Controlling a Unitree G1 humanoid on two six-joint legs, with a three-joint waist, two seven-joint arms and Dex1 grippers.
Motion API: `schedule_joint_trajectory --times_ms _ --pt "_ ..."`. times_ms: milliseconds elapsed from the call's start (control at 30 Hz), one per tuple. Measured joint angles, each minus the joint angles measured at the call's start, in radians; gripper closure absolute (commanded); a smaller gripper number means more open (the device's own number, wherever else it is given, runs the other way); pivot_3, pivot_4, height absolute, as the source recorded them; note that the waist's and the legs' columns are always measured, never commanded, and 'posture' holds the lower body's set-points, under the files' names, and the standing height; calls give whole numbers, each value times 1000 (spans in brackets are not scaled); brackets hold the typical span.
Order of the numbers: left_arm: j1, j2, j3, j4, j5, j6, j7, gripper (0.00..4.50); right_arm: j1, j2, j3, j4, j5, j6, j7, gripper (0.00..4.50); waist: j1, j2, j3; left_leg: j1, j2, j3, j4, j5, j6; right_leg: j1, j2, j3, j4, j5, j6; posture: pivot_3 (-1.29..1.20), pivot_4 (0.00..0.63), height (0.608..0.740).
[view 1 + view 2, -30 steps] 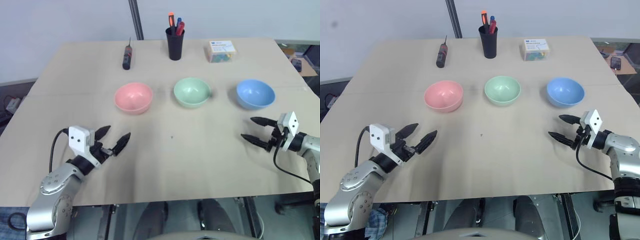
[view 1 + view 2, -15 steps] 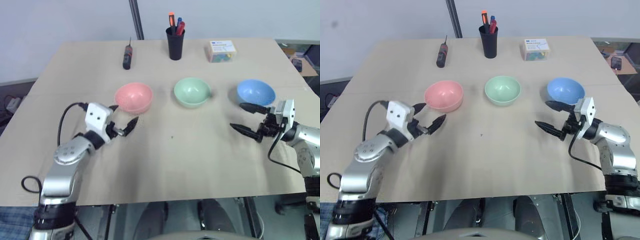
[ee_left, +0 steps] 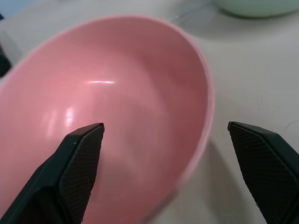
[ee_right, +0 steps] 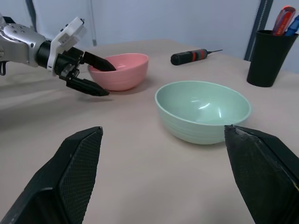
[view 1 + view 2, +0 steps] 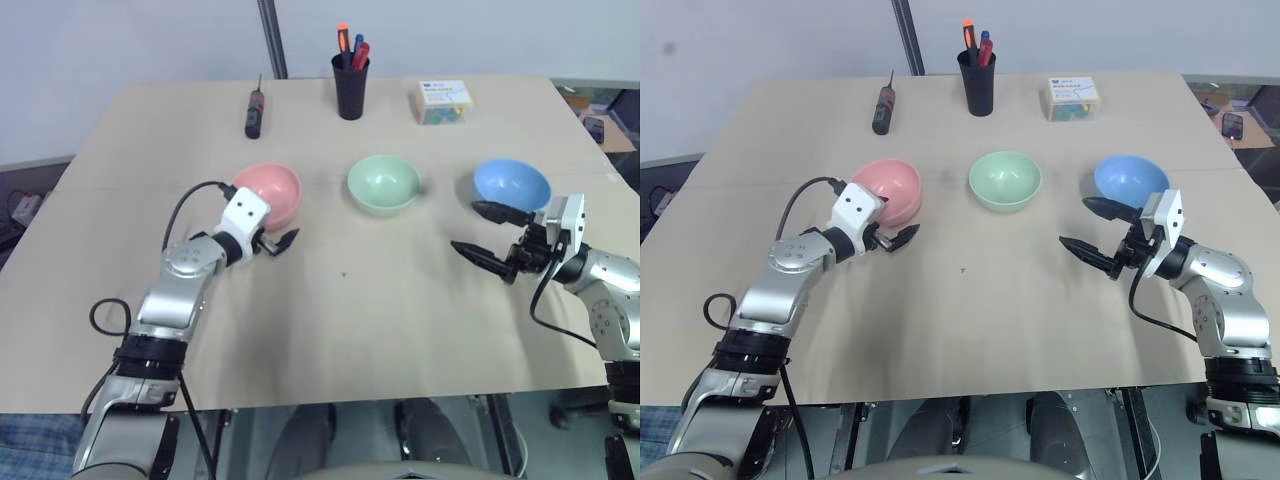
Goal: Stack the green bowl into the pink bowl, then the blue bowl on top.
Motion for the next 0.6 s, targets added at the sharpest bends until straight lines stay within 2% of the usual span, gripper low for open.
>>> schedule_joint_trajectory --times_ms 33,100,133,200,300,533,600 --pt "-4 -1 -2 5 3 -4 -2 1541 0 0 0 0 0 0 0 0 0 0 0 0 0 0 0 0 0 0 0 0 0 0 0 0 150 740" --pt "-23 -3 -11 27 13 -22 -13 2481 7 -1 -1 -2 -1 0 -2 0 0 0 0 0 0 0 0 0 0 0 0 0 0 0 0 0 150 740" --pt "-33 -4 -16 36 18 -25 -20 2703 11 -1 -1 -3 -1 0 -2 0 1 0 0 0 0 0 0 0 0 0 0 0 0 0 0 0 150 740" --pt "-49 -4 -27 50 25 -27 -43 3690 14 -2 -1 -4 -1 0 -3 0 0 0 0 0 0 0 0 0 0 0 0 0 0 0 0 0 150 740" --pt "-64 5 -33 36 27 -25 -72 4447 21 -6 -1 -4 -1 0 -3 0 0 0 0 0 0 0 0 0 0 0 0 -1 0 0 0 0 150 740" --pt "-75 48 -116 -83 31 36 -210 4447 24 -12 -2 -12 -1 0 -4 0 0 0 0 -1 0 0 0 0 0 0 0 -1 0 0 0 0 150 740" --pt "-76 56 -171 -196 30 54 -280 4447 24 -12 -1 -13 -1 0 -4 0 0 0 0 -1 0 1 0 0 0 0 0 -1 0 0 0 0 150 740"
